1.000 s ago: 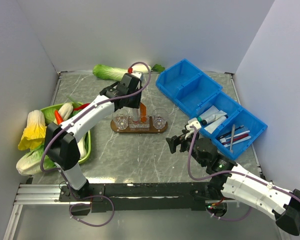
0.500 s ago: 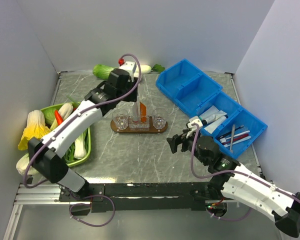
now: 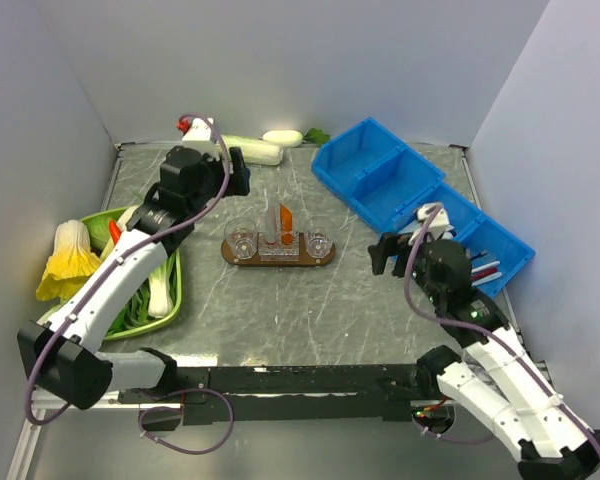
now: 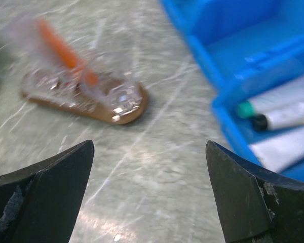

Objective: Prepare toiletry sets of a toothbrush and toothpaste on the tray

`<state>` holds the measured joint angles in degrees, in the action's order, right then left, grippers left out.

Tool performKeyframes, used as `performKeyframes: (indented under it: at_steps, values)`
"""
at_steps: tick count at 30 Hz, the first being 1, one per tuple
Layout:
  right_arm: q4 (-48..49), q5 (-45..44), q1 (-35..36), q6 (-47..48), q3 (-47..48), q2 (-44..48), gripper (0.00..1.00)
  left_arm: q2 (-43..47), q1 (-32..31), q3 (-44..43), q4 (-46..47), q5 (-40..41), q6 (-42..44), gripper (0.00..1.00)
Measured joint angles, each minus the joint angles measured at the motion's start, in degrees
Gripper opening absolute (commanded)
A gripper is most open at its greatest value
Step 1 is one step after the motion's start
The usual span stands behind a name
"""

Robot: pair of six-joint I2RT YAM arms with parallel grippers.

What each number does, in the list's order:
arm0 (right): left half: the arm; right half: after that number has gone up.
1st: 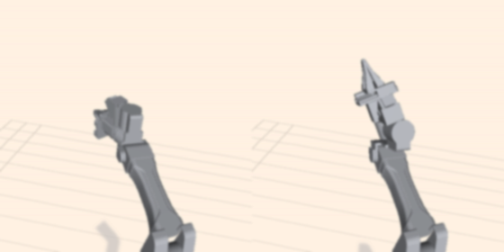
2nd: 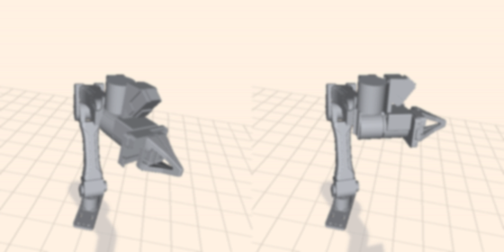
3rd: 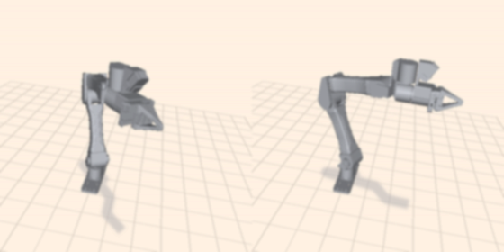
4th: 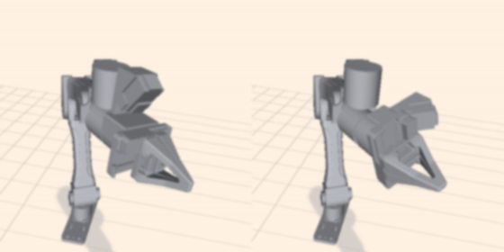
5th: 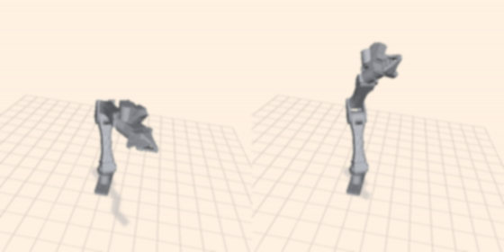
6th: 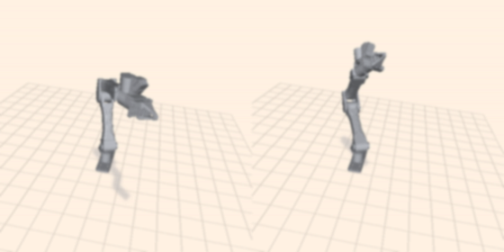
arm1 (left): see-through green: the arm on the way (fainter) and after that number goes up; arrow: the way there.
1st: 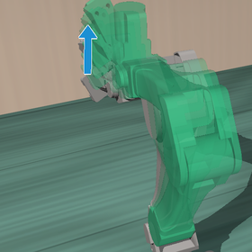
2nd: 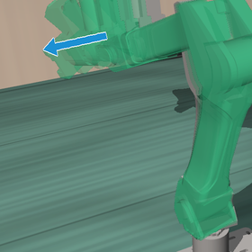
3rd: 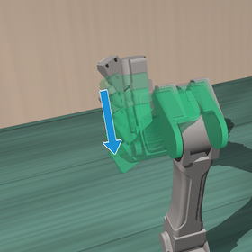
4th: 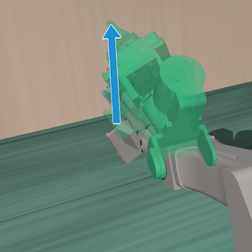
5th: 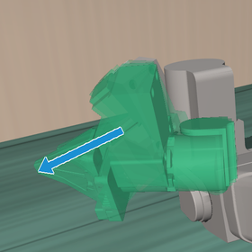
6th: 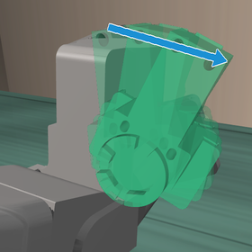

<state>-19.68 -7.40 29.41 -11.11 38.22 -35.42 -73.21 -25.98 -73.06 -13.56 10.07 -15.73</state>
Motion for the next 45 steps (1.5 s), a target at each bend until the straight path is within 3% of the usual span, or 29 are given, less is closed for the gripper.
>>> performKeyframes:
  at_steps: [6,9,10,12,15,18,23,32,38,45]
  values:
    - [-6.0,3.1,-15.9,-3.3,5.0,-5.4,0.81,4.6,1.5,10.6,3.1,-1.0,0.0,0.99]
    - [-8.6,5.6,-26.4,-5.7,4.7,-7.3,0.63,5.9,1.4,12.3,3.8,-2.4,-0.2,0.99]
    - [-9.2,6.5,-29.9,-6.4,4.5,-7.6,0.49,6.1,1.4,12.3,4.0,-2.7,-0.3,0.99]
    - [-9.5,6.9,-36.3,-8.0,4.1,-7.9,0.37,6.6,1.3,12.3,4.7,-3.1,-0.7,0.99]
    - [-9.5,6.4,-43.0,-9.7,2.9,-8.8,0.38,7.6,0.2,12.5,5.4,-2.4,-0.4,0.99]
    - [-9.6,6.0,-47.8,-10.9,1.3,-10.4,0.48,9.1,-2.6,13.0,6.2,-0.2,0.7,0.99]
    - [-9.5,3.9,-53.4,-11.8,-0.8,-13.8,0.5,10.8,-8.2,13.7,6.9,3.1,2.9,0.99]
    - [-6.6,-0.6,-55.4,-10.4,-1.2,-23.9,0.55,12.0,-15.0,14.5,7.2,5.2,4.6,0.99]
    - [-3.0,-0.2,-55.6,-7.3,-0.2,-34.2,0.59,12.4,-15.6,14.8,7.3,6.2,5.6,0.99]
    - [3.6,1.5,-55.6,-1.7,1.1,-41.3,0.57,12.4,-15.7,14.8,7.4,6.5,5.6,0.99]
